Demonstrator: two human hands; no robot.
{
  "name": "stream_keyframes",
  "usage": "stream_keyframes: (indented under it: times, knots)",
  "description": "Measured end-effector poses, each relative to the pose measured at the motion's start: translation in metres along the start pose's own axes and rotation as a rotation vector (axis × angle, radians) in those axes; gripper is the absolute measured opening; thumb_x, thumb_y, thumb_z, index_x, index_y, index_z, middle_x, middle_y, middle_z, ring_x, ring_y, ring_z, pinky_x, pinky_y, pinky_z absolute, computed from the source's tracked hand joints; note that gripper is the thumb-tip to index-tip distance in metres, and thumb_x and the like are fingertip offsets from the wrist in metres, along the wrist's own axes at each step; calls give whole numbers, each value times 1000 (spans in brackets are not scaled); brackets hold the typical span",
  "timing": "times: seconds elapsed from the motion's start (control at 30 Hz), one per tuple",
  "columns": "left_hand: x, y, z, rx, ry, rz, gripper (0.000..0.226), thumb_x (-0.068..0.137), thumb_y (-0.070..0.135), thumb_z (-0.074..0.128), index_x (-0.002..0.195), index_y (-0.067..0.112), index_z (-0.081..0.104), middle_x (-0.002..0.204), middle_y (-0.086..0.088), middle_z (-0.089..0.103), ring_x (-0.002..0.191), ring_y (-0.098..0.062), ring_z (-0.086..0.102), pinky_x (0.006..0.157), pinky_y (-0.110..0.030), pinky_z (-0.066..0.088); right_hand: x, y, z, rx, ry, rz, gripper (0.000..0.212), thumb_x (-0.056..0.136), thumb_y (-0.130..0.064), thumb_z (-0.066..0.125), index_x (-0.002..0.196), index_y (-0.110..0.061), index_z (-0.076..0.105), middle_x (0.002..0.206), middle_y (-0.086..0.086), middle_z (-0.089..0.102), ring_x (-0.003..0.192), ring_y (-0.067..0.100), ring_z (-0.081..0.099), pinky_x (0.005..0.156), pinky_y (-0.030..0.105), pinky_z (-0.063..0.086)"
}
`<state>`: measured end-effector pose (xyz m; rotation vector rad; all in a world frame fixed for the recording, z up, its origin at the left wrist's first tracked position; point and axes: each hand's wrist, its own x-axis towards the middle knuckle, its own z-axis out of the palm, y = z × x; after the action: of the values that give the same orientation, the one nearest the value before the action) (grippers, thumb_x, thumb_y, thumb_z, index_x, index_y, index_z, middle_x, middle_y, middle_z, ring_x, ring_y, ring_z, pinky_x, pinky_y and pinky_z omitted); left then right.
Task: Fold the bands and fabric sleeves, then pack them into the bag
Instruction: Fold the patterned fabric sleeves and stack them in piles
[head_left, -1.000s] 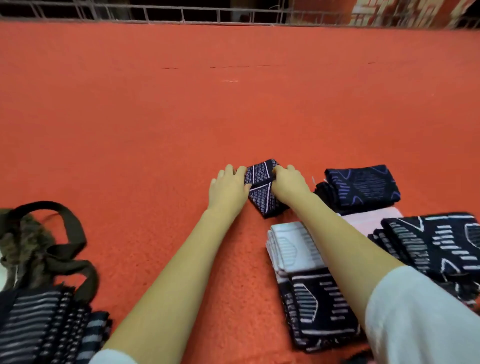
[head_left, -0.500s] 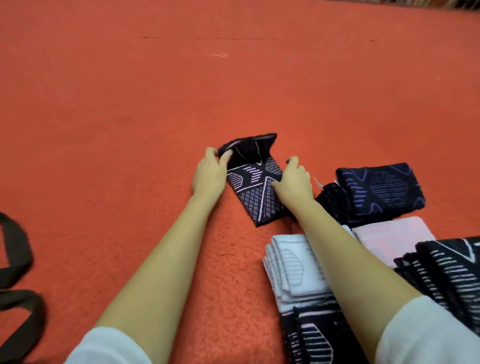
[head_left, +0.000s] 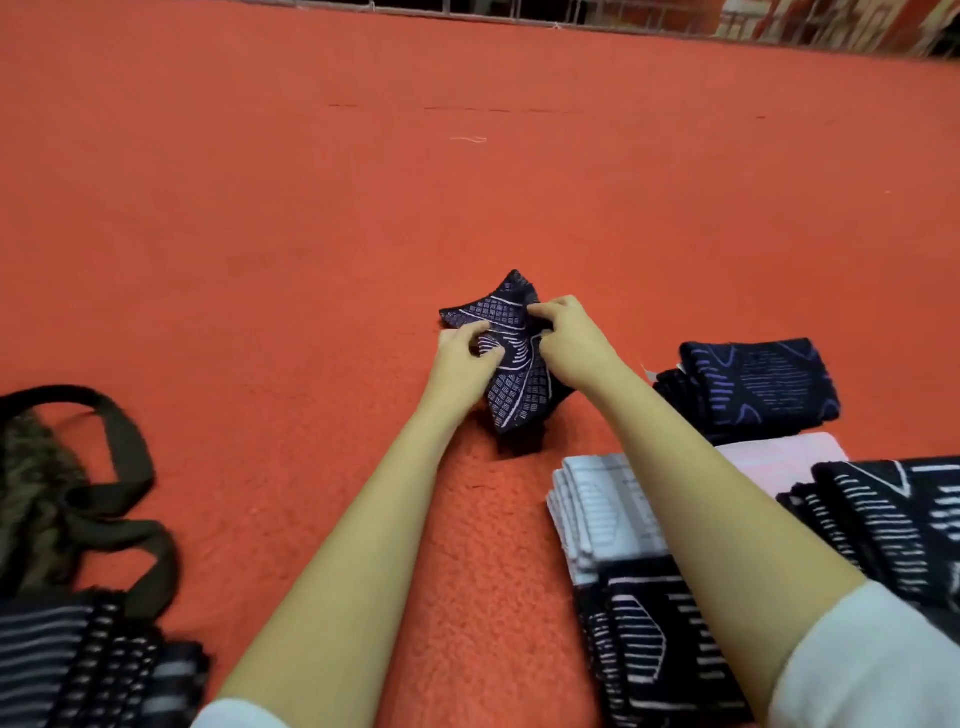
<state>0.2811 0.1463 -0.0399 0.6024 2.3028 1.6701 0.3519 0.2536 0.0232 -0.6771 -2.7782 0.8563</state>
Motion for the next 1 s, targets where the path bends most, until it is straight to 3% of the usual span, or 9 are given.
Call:
stream_keyframes:
  times: [0.07, 0.27, 0.4, 0.5, 0.6, 0.67, 0.8, 0.9, 1.0]
  knots:
    - [-15, 7, -11, 15, 41, 23, 44, 89, 6, 59, 131, 5, 48, 130, -16, 38, 117, -24, 48, 107, -27, 33, -9, -14, 2, 30, 22, -65, 48, 90, 4, 37, 135, -4, 47, 137, 13, 40, 125, 27, 44, 105, 31, 30]
    - [-67, 11, -70, 116, 203, 226, 52, 88, -12, 41, 138, 4, 40, 131, -10, 33, 115, -9, 37, 92, 6, 18, -58, -53, 27, 246, 125, -204, 44, 94, 2, 40, 137, -2, 44, 130, 12, 42, 116, 21, 46, 98, 18, 27]
    - [-118, 0, -102, 185, 294, 280, 50, 87, -13, 40, 132, 7, 48, 129, -7, 42, 115, -3, 38, 95, 4, 18, -113, -59, 64, 418, 224, -251, 44, 93, 2, 47, 136, -3, 46, 118, 7, 42, 92, 7, 43, 88, 2, 29]
    - [-154, -22, -106, 295, 296, 200, 48, 89, -8, 43, 133, 11, 47, 130, -5, 43, 108, -2, 41, 91, 2, 23, -150, -47, 100, 420, 158, -220, 45, 93, 0, 49, 137, -4, 45, 120, 6, 40, 80, 2, 43, 82, -3, 27]
    - [-180, -44, -99, 495, 255, 66, 49, 90, 0, 48, 136, 14, 44, 130, -9, 40, 114, -22, 44, 99, -29, 34, -171, -33, 120, 322, 82, -159, 35, 93, -4, 50, 128, -5, 54, 129, 12, 39, 92, 7, 45, 88, 7, 29]
    - [-192, -49, -95, 652, 266, 44, 45, 90, 6, 50, 134, 14, 46, 132, -10, 39, 121, -27, 38, 100, -40, 33, -177, -29, 122, 287, 94, -193, 26, 92, -5, 52, 116, -6, 61, 129, 12, 39, 99, 14, 49, 93, 16, 33]
    - [-207, -46, -94, 768, 270, 166, 34, 90, 15, 55, 124, 15, 53, 129, -7, 44, 119, -25, 38, 95, -41, 34, -180, -23, 116, 113, 128, -274, 22, 88, -8, 57, 109, -8, 63, 129, 12, 41, 116, 27, 44, 100, 37, 38]
    - [-215, -46, -95, 739, 156, 329, 25, 88, 28, 60, 108, 13, 62, 111, -7, 53, 103, -27, 50, 86, -43, 44, -184, -12, 114, 10, 168, -322, 19, 86, -8, 59, 104, -10, 65, 126, 12, 46, 110, 29, 44, 94, 44, 40]
    - [-227, -59, -98, 806, 11, 468, 42, 82, 51, 50, 103, 18, 65, 105, -1, 58, 96, -23, 56, 79, -38, 46, -189, -2, 117, 61, 140, -352, 17, 87, -12, 56, 99, -14, 68, 114, 7, 53, 105, 27, 48, 90, 47, 42]
